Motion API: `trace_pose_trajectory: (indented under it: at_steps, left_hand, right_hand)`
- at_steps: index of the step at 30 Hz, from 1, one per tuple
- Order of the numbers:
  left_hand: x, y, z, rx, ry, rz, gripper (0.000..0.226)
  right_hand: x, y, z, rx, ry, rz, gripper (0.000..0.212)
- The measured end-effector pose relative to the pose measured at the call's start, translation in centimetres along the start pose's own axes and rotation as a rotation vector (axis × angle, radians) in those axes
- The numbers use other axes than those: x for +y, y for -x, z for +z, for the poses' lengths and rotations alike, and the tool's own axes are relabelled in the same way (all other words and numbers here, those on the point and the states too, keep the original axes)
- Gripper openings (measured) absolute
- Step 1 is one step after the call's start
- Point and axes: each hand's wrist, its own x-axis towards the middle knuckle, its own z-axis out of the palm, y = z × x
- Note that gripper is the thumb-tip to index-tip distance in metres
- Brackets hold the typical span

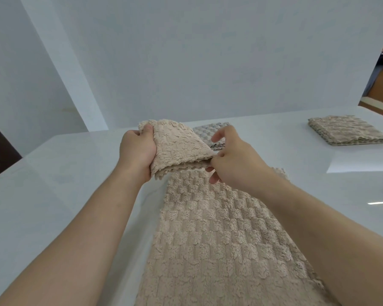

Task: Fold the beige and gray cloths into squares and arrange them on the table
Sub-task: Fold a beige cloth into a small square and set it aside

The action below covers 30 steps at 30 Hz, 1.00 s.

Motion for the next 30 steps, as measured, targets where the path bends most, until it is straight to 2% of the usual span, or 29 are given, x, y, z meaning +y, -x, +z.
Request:
trace_pose_trajectory:
  at_steps: [6, 12, 14, 16, 17, 20, 22, 24, 27, 30]
  left_hand:
    - [0.5, 0.1, 0.0, 0.032, -0.03, 0.096, 0.035]
    - [1.3, 0.8, 0.0, 0.008, -0.054, 0.194, 0.041]
    - [1.7, 1.3, 0.1, 0.003, -0.083, 0.238, 0.039]
    - [1.9, 1.9, 0.4, 0.001, -0.13, 0.297, 0.038]
    - [2.0, 2.3, 0.6, -0.001, -0.156, 0.327, 0.038]
    - [1.7, 3.3, 1.3, -0.029, -0.208, 0.392, 0.039]
    - [1.4, 3.7, 1.8, -0.047, -0.228, 0.417, 0.041]
    - [1.1, 3.9, 2.0, -0.053, -0.243, 0.43, 0.041]
    - [0.6, 3.6, 2.3, -0.058, -0.248, 0.421, 0.041]
    - [0.2, 3.4, 2.4, -0.053, -0.268, 0.43, 0.036]
  right_hand:
    - [1.1, -0.8, 1.1, -0.032, -0.289, 0.115, 0.037]
    - [1.8, -0.8, 1.1, -0.346, -0.739, 0.317, 0.065]
    - [1.7, -0.9, 1.0, -0.338, -0.821, 0.343, 0.06]
    - [1.7, -1.0, 0.8, -0.288, -0.892, 0.367, 0.039]
    - [1.7, -1.1, 0.7, -0.266, -0.942, 0.389, 0.039]
    - [1.9, -1.6, 0.7, -0.197, -1.05, 0.428, 0.075]
    - [1.6, -1.7, 0.7, -0.156, -1.073, 0.431, 0.078]
    - [1.4, -1.7, 0.7, -0.093, -1.025, 0.413, 0.069]
    - [0.9, -1.6, 0.4, 0.078, -0.832, 0.377, 0.054]
    - [0.6, -1.6, 0.0, 0.193, -0.642, 0.292, 0.062]
